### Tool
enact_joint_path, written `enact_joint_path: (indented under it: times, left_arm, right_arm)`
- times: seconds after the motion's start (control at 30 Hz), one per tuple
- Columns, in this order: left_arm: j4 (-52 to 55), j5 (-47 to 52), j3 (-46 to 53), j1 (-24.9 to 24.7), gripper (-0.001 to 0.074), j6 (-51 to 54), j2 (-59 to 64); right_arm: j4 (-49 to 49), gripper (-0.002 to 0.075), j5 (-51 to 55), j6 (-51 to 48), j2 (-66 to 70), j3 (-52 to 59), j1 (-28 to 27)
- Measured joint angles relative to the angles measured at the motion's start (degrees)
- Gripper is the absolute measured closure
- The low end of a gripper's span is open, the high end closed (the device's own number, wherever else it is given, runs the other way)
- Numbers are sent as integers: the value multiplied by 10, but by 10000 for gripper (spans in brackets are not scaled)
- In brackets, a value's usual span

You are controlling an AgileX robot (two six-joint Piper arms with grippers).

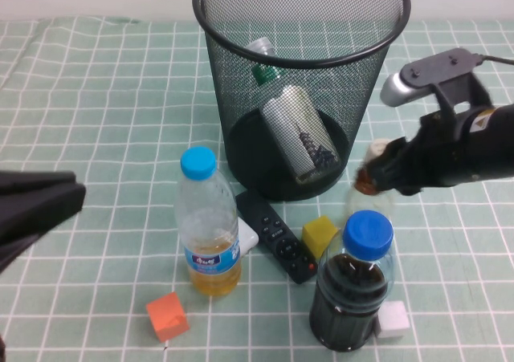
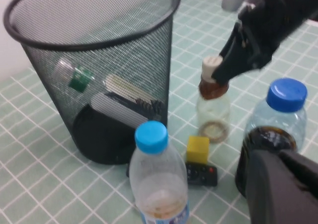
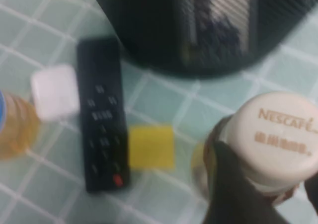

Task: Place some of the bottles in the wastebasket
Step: Pick up a bottle from the table with right arm, then place the bottle in the trash can

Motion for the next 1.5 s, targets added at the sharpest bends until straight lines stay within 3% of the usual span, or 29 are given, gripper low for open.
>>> enact_joint_path:
  times: [0.23, 0.37, 0.63, 0.8, 1.17, 1.37, 1.43, 1.5]
  left_arm:
    - [7, 19, 38, 0, 738, 5, -44]
    - [9, 13, 88, 0, 738, 5, -86]
    - [2, -18, 198, 0, 738, -3, -119]
    - [-9, -65, 262, 0, 739, 3, -119]
    - [-26, -110, 297, 0, 739, 13, -120]
    - [-47, -133, 297, 0, 739, 42, -120]
    - [-64, -142, 297, 0, 739, 50, -120]
    - [-83, -144, 297, 0, 739, 54, -120]
  right_arm:
    - [-244, 461, 178, 202, -50, -121, -49]
    - [-331, 461, 240, 258, -76, -241, -59]
    - [-265, 461, 239, 206, -35, -554, -4]
    - [-203, 461, 245, 171, 78, -668, 53]
    - [-244, 459, 318, 228, 296, -692, 68]
    - [-258, 296, 327, 258, 284, -692, 68]
    - [-260, 311, 346, 264, 266, -692, 68]
    - [-260, 381, 375, 264, 246, -692, 68]
